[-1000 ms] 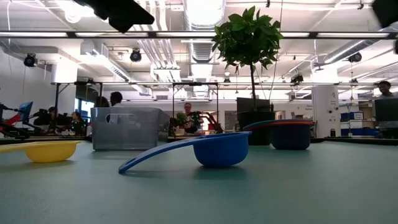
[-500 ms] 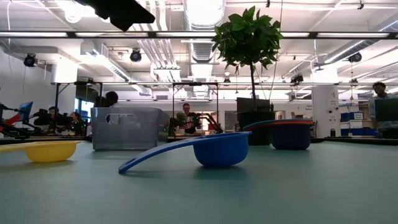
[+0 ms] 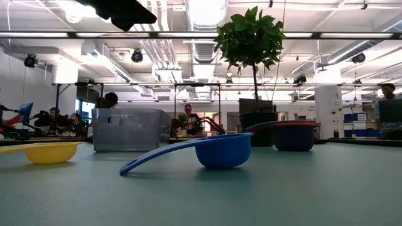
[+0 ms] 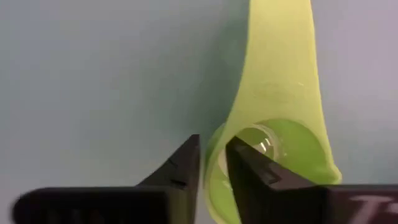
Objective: Nest measuring cups in basket
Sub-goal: Stack the light green measuring cup on top of the light blue measuring cup
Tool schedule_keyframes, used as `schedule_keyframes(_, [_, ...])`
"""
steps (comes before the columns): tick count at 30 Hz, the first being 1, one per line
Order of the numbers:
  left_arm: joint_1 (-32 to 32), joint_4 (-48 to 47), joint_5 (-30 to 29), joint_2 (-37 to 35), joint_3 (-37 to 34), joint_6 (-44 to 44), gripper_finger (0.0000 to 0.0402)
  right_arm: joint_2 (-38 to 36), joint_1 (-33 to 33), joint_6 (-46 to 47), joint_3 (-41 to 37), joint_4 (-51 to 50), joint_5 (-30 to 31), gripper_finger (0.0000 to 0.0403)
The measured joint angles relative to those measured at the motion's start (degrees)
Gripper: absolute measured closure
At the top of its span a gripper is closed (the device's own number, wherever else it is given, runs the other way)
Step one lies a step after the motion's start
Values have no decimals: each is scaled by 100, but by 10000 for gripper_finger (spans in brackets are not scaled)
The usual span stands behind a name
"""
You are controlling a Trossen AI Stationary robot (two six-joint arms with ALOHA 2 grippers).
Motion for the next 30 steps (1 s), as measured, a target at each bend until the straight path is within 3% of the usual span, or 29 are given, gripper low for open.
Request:
schedule_keyframes(4, [2,1,-2,0,0,-2,402,-2,0,-104,46,52,2,387])
schedule_keyframes(13, [2,3,0,0,0,-2,402,-2,-618,-881,529,-191,78,391])
schedule_keyframes(30, [2,-19,0,0,0,0,402,-2,-4078,-3698,1744,-177,711,392])
